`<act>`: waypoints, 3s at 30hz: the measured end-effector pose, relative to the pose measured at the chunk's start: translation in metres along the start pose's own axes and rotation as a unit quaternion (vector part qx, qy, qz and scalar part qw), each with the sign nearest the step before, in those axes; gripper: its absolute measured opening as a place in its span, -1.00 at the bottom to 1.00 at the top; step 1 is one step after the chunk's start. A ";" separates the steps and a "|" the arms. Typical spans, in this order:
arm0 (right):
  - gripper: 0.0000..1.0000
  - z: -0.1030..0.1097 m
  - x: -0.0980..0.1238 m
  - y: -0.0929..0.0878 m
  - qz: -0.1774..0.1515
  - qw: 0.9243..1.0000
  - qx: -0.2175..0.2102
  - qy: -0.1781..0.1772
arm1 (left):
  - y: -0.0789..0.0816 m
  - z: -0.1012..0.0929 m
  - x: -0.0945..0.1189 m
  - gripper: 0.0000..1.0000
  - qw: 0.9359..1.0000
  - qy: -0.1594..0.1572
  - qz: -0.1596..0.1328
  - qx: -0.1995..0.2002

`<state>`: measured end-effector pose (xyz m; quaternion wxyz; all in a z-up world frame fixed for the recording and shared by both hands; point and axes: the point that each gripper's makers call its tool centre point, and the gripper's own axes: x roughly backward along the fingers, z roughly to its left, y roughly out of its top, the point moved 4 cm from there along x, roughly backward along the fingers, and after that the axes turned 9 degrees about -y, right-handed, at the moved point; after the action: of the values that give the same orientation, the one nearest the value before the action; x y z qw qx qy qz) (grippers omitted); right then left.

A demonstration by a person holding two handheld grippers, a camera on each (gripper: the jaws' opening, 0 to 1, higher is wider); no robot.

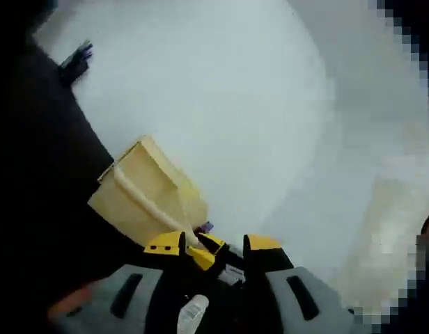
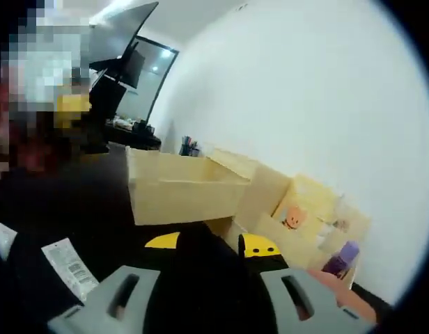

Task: Open the drawer, pick up the cosmetic bottles from the table one by one, place them into the drawer, release the gripper, close the drawer, and move the gripper away

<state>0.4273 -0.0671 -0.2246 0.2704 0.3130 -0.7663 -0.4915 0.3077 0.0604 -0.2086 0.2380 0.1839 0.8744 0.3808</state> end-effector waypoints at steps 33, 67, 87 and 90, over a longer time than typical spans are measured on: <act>-0.44 -0.010 0.072 0.013 0.091 0.978 0.146 0.115 | -0.055 -0.015 0.017 0.16 0.858 0.005 0.333 -0.390; -0.48 -0.045 0.040 -0.055 0.127 0.987 0.025 0.094 | -0.082 -0.013 0.012 0.03 0.861 -0.029 0.362 -0.355; -0.49 -0.051 0.004 -0.088 0.082 0.996 -0.040 0.007 | -0.102 0.001 0.009 0.02 0.880 -0.069 0.348 -0.315; -0.49 -0.047 -0.002 -0.089 0.082 0.996 -0.035 0.001 | -0.103 0.000 0.008 0.01 0.885 -0.083 0.335 -0.312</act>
<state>0.4816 -0.1219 -0.2898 0.3216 0.2400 -0.7717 -0.4935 0.2864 -0.0019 -0.2883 0.2127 0.4131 0.5734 0.6748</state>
